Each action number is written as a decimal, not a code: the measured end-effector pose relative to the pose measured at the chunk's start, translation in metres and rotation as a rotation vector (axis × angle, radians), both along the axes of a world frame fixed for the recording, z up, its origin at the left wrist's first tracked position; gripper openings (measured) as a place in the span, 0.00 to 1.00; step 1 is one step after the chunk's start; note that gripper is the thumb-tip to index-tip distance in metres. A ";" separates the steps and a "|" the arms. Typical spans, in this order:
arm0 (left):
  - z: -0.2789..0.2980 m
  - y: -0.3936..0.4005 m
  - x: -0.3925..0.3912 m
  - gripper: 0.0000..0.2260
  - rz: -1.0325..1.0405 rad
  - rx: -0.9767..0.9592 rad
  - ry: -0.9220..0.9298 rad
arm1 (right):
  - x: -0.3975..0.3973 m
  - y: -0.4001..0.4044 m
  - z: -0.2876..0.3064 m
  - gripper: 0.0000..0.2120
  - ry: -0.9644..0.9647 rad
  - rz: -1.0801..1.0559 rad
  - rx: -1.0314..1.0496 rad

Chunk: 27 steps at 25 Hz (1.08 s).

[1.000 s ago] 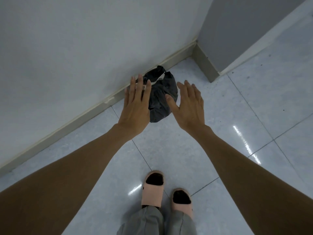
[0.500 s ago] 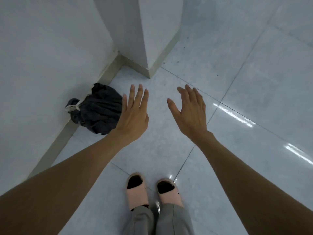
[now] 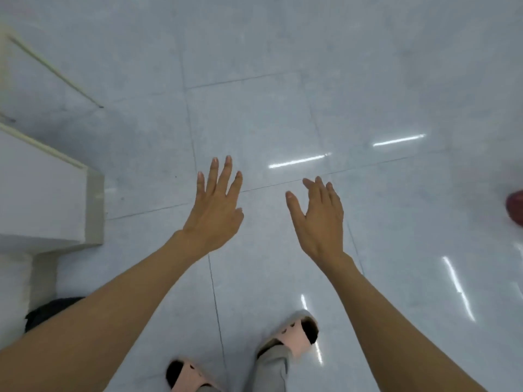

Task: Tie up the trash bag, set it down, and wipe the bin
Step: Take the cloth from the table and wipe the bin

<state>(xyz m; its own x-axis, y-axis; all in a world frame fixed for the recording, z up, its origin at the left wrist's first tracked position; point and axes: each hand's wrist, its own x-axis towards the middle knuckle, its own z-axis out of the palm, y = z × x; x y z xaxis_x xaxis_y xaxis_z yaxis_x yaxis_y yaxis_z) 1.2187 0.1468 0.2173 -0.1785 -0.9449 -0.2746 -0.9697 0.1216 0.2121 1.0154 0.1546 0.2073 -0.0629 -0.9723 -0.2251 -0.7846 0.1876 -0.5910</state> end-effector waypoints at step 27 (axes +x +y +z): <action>0.387 -0.098 -0.773 0.26 -0.962 0.008 0.102 | -0.666 0.081 0.409 0.33 0.236 -0.931 0.061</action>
<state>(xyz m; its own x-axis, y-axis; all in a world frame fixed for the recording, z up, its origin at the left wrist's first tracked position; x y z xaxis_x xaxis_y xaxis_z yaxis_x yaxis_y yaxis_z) 0.4456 0.0490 0.6046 -0.8981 -0.3804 -0.2208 -0.4332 0.8519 0.2944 0.3499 0.2353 0.6161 -0.8537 -0.4967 -0.1563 -0.4029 0.8202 -0.4061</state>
